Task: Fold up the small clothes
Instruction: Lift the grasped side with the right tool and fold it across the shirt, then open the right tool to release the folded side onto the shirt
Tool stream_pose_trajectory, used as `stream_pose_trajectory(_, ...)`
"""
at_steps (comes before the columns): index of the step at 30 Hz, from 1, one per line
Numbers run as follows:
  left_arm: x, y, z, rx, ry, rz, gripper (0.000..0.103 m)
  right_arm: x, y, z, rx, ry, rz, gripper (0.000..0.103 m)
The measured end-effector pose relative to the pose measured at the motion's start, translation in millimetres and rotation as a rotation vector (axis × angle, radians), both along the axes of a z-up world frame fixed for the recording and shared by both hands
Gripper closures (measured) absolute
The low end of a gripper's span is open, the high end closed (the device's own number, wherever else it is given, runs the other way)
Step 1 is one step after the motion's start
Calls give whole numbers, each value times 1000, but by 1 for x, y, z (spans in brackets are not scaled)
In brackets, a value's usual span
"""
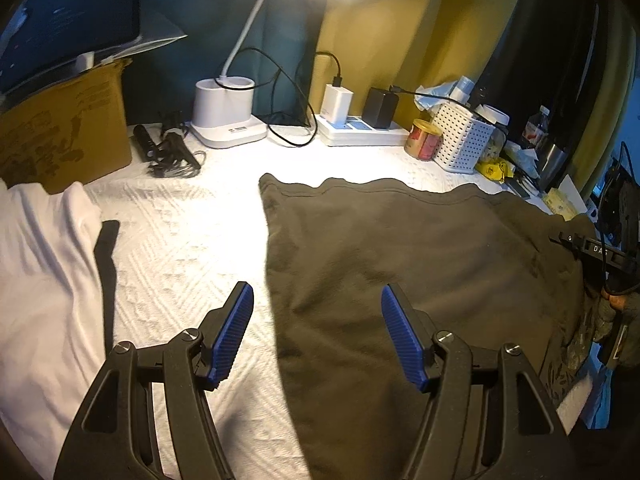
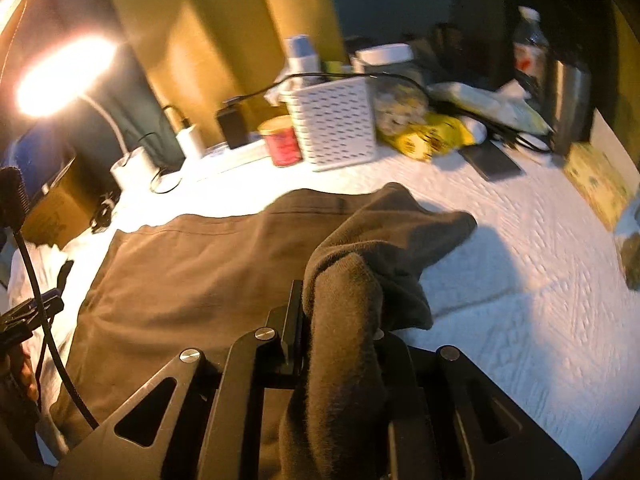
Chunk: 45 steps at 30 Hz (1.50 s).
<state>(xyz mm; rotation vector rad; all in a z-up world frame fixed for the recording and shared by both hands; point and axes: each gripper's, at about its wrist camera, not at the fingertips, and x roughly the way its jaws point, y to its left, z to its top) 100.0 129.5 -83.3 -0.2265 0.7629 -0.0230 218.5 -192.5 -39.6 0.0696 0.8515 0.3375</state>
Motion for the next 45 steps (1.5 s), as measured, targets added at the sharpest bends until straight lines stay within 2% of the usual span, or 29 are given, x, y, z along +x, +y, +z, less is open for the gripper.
stream_pose_trajectory(9,-15,19,1,-22,-24,11,37,-7,54,13,-21,-17,101,89)
stream_pose_trajectory(18,-30,36,0,-38,-45,27,37,-19,104,11,-34,-21,203,89)
stream_pose_trajectory(29,-48,51,-2,-52,-50,52,37,-34,166,1,-34,2,343,89)
stream_pose_trajectory(43,-70,59,0,-54,-51,73,37,-51,215,-19,-107,60,452,88)
stream_pose_trajectory(45,-73,60,1,-54,-52,76,37,-57,222,-18,-91,70,496,88)
